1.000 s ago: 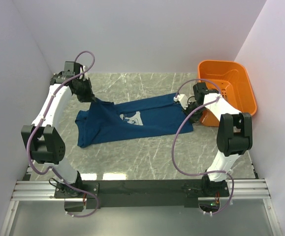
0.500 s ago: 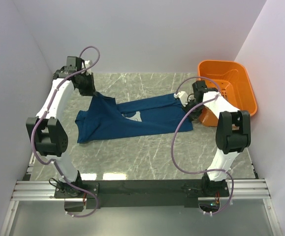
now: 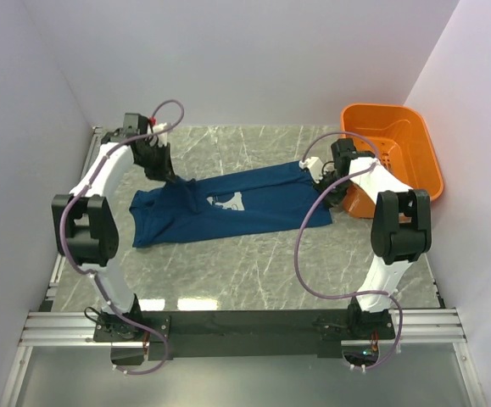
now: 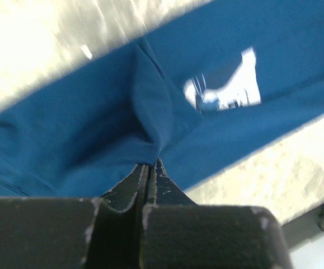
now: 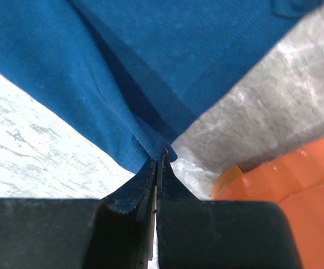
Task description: Fold and stack the t-shirts
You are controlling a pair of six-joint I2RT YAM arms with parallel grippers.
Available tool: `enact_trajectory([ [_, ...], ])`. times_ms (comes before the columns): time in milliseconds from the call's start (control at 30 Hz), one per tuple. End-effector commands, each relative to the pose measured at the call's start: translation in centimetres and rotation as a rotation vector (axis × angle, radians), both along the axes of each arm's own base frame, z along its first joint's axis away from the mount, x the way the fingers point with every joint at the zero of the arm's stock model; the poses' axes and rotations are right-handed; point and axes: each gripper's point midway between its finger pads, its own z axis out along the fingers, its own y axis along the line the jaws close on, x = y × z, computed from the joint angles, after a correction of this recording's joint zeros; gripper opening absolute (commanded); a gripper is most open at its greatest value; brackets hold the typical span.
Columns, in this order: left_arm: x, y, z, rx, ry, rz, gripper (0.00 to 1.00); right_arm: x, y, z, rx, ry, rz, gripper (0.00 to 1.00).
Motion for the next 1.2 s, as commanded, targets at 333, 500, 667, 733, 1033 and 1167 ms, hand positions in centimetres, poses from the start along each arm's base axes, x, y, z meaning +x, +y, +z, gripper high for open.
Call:
enact_trajectory([
  [333, -16.1, -3.3, 3.3, -0.375, 0.08, 0.277, 0.01, -4.5, 0.4, 3.9, 0.138, -0.083, 0.263, 0.0],
  [500, -21.4, -3.8, 2.5, -0.509, 0.166, 0.449, 0.01, -4.7, -1.2, 2.8, 0.137, -0.056, 0.21, 0.0],
  [667, -26.3, -4.2, 0.3, -0.547, 0.386, 0.581, 0.01, -4.7, -1.2, 2.0, 0.142, -0.037, 0.2, 0.0],
  [733, -27.1, -4.1, 0.4, -0.545, 0.407, 0.605, 0.01, -4.4, -1.4, 1.8, 0.137, -0.036, 0.187, 0.0],
  [1033, -27.7, -4.9, 6.0, -0.671, 0.376, 0.617, 0.01, -3.5, -2.1, 1.0, 0.108, -0.04, 0.137, 0.0],
  [1167, -29.3, -6.2, 6.4, -0.765, 0.497, 0.604, 0.01, -3.3, -2.1, 1.1, 0.11, -0.044, 0.137, 0.0],
])
